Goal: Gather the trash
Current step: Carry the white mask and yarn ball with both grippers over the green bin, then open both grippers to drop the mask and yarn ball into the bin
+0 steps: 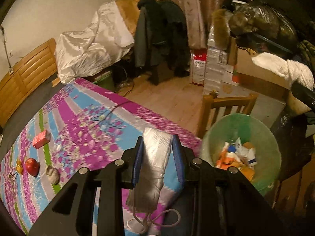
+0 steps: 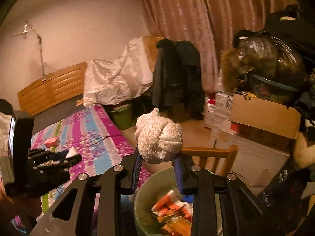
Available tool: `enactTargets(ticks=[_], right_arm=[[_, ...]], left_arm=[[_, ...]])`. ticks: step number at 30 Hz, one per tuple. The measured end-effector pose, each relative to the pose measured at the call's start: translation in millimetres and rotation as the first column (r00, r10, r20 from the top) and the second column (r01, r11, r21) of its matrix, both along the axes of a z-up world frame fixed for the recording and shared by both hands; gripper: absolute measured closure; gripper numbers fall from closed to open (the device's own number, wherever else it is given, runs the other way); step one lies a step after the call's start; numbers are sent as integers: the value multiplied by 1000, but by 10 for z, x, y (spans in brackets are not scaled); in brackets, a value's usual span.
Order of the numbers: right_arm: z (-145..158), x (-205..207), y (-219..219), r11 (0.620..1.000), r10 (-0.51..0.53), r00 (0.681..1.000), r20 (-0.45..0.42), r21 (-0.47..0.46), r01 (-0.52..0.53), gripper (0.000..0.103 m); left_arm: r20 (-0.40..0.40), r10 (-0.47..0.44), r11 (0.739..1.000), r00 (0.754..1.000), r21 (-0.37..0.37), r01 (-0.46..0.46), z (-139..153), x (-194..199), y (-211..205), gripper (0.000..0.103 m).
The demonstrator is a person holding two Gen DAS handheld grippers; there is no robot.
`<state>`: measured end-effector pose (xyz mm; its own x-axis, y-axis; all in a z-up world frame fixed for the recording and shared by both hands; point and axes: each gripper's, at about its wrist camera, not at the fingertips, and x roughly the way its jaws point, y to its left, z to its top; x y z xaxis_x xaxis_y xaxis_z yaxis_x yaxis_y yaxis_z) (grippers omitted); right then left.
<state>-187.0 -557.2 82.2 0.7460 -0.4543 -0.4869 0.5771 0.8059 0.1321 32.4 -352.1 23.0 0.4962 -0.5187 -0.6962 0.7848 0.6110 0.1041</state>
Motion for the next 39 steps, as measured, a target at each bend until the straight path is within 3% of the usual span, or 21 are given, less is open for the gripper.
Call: enactTargets(ticks=[10,15,21,31,39], right_arm=[[-120,-198,-308,988,-152,983,-102,-36,150,72],[-265,-454,-545,975,-216,969,-123,22,220,72],[-501,-555,-765,965,-215,967,-137,120,231,72],[-762,-472,-799,966,-180,969,-168,156,206,72],[-857,-437,-768,967,-163,970,-178,165,193,72]], left_arm=[[-7,-205,978,979,48,205,-42,-381,-604,75],[-24,-271,960,962,60,272,-9,-387,-901,75],[-3,-293,953,956,82,292,-31,-477,-1137,75],[19,-296,946,955,144,291,-207,-544,-1275,75],[22,-296,946,955,144,290,-217,-540,-1291,75]])
